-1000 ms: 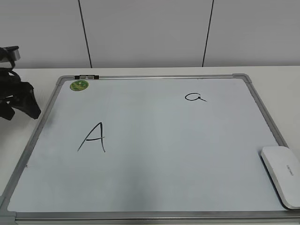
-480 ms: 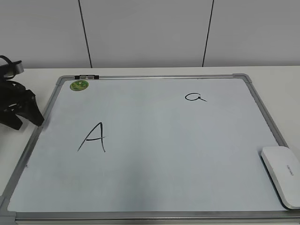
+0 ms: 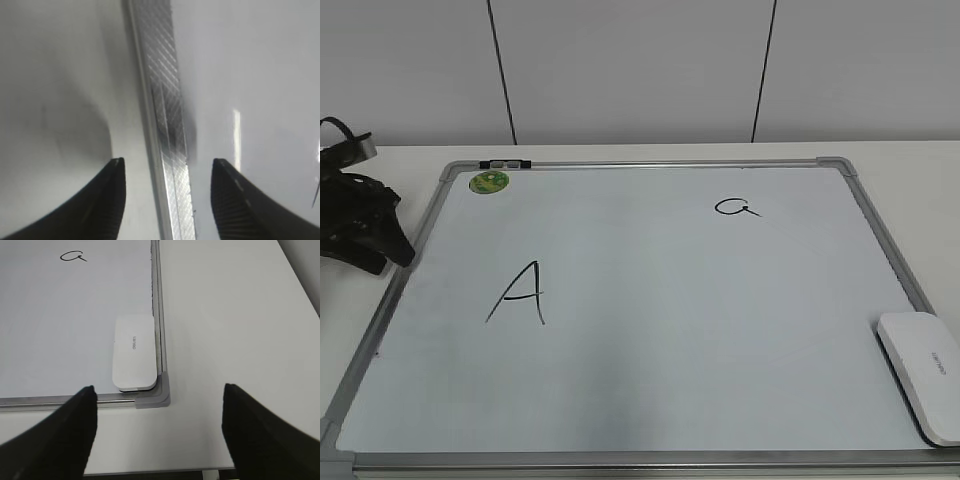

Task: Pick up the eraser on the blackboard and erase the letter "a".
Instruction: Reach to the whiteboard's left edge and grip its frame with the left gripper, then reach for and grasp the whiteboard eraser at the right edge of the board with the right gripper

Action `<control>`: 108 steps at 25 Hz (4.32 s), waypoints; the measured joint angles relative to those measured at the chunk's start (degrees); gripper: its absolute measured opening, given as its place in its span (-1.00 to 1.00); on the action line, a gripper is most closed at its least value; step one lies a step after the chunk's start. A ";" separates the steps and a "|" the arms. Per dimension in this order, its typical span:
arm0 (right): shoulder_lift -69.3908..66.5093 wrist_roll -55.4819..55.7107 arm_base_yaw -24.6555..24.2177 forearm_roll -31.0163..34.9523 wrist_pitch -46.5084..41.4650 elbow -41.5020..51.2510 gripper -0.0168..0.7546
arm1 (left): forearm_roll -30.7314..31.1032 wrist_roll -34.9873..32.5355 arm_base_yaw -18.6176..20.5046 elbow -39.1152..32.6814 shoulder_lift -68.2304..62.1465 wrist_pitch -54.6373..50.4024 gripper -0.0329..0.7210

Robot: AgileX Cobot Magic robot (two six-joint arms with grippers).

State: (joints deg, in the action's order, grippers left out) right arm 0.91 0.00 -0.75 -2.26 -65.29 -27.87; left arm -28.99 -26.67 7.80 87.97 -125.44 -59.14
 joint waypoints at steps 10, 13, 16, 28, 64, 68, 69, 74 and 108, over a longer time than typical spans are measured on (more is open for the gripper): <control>0.00 0.00 0.00 0.11 0.00 0.00 0.55 | -2.38 -0.08 0.72 3.81 -3.16 -3.38 -0.20; 0.00 0.00 0.00 0.22 0.00 0.00 0.55 | -2.52 -0.08 0.72 4.08 -3.20 -3.65 -0.28; 0.00 0.00 0.00 0.22 0.00 0.00 0.55 | -2.52 -0.08 0.72 4.08 -3.94 -4.02 -0.29; 0.00 0.00 0.00 0.52 0.00 0.00 0.55 | -2.52 -0.08 0.72 4.12 -4.14 -4.48 -0.51; -42.25 -5.97 0.00 5.05 9.01 -9.80 0.55 | -2.66 -0.08 0.88 4.50 -4.64 -5.03 -0.82; -51.53 -6.10 0.00 5.08 8.67 -13.20 0.55 | -2.66 -0.08 0.88 4.50 -4.64 -5.03 -0.82; -53.39 -6.10 0.00 5.08 8.67 -13.78 0.55 | -2.66 -0.08 0.88 4.50 -4.64 -5.03 -0.81; -58.80 -6.10 0.00 6.14 8.56 -15.28 0.55 | -2.55 -0.08 0.88 4.50 -4.76 -4.92 -0.71; -83.00 -0.47 4.09 2.89 19.20 -16.20 0.55 | -2.45 -0.08 0.88 4.50 -4.97 -4.84 -0.69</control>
State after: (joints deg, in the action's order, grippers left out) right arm -82.09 -0.47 3.34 0.63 -46.09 -44.07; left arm -31.44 -26.75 8.68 92.47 -130.40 -63.98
